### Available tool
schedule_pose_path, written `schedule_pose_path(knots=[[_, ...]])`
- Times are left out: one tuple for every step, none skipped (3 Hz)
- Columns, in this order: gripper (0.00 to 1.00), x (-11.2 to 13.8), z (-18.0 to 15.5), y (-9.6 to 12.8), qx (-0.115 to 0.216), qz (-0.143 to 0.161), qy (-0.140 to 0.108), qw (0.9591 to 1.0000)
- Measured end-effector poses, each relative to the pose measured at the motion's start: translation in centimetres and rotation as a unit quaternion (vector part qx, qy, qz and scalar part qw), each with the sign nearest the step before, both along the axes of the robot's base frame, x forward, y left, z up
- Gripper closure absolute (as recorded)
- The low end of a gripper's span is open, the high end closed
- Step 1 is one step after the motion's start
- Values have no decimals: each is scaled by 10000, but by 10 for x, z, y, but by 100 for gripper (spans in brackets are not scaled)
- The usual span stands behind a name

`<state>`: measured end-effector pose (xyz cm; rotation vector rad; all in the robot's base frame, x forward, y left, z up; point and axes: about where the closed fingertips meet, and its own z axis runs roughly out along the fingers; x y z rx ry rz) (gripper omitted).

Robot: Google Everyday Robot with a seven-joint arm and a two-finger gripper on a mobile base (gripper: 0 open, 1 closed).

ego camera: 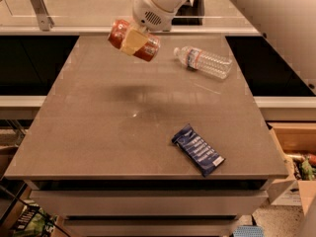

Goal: Place coke can upright

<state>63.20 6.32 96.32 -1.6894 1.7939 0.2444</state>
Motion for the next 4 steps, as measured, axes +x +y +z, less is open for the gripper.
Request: schedule_pose_path(knots=[[100, 3, 4, 1, 521, 264, -75, 9983], [100, 1, 8, 1, 1052, 476, -161, 9932], [100, 0, 8, 0, 1574, 522, -184, 9860], [100, 1, -2, -1, 2071, 471, -93, 9771]])
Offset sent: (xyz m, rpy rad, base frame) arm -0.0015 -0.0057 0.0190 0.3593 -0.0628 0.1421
